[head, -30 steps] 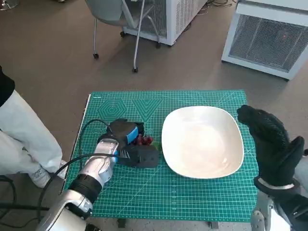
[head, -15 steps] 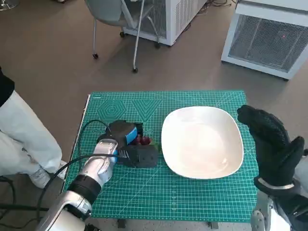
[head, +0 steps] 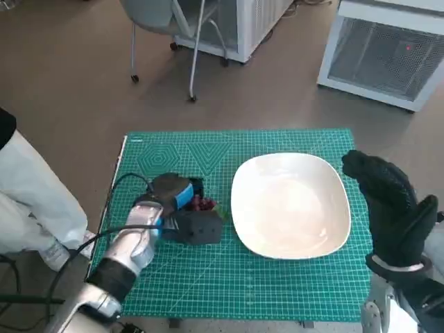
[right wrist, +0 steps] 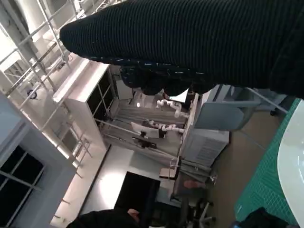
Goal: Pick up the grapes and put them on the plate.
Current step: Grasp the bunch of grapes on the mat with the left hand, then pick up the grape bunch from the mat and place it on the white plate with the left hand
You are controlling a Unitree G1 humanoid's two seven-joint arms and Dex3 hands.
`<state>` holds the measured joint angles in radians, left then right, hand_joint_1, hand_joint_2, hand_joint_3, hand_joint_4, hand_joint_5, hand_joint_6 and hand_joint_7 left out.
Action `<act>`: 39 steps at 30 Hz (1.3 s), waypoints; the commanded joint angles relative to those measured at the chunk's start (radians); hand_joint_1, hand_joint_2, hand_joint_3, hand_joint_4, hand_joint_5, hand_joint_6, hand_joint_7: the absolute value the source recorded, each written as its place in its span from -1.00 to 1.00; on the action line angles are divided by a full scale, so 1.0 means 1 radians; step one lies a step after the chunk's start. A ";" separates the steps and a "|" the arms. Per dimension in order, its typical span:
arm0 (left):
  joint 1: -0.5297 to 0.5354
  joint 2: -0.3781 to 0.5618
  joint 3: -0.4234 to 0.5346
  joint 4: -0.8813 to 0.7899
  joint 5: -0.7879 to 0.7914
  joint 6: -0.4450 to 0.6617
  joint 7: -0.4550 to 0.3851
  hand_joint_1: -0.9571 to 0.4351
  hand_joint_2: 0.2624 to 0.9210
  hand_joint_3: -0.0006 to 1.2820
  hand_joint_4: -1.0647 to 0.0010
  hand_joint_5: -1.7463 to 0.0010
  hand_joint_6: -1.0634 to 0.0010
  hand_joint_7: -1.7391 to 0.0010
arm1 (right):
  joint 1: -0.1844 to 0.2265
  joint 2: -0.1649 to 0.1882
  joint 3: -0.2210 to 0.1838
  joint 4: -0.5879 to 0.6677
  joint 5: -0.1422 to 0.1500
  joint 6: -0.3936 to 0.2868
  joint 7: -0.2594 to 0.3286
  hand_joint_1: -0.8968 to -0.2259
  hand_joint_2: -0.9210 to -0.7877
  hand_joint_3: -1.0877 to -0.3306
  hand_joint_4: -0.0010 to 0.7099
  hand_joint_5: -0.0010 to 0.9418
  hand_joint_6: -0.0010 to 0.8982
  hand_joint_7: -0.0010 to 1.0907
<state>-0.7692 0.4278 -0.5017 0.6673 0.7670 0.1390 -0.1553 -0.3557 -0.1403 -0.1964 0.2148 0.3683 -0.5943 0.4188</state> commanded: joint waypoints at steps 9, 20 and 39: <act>0.088 0.081 0.094 -0.386 0.016 0.108 -0.102 0.38 0.39 -0.21 0.00 -0.77 -0.24 -0.21 | -0.007 0.000 -0.001 0.029 -0.002 0.001 0.003 0.26 -1.00 0.44 0.80 -1.00 -0.26 0.16; 0.142 0.123 0.169 -0.617 0.048 0.137 -0.097 0.38 0.68 -0.63 -0.25 -0.55 -0.38 -0.06 | -0.016 0.002 0.002 0.040 0.001 -0.005 0.007 0.26 -1.00 0.44 0.80 -1.00 -0.26 0.16; 0.151 0.097 0.216 -0.722 0.070 0.144 -0.100 0.38 0.91 -0.92 -0.49 -0.32 -0.32 -0.14 | -0.028 0.008 0.005 0.058 0.001 -0.021 0.010 0.27 -1.00 0.43 0.79 -1.00 -0.28 0.18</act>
<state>-0.6166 0.5389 -0.2822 -0.0535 0.8245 0.2805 -0.2545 -0.3835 -0.1350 -0.1924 0.2547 0.3687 -0.6184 0.4195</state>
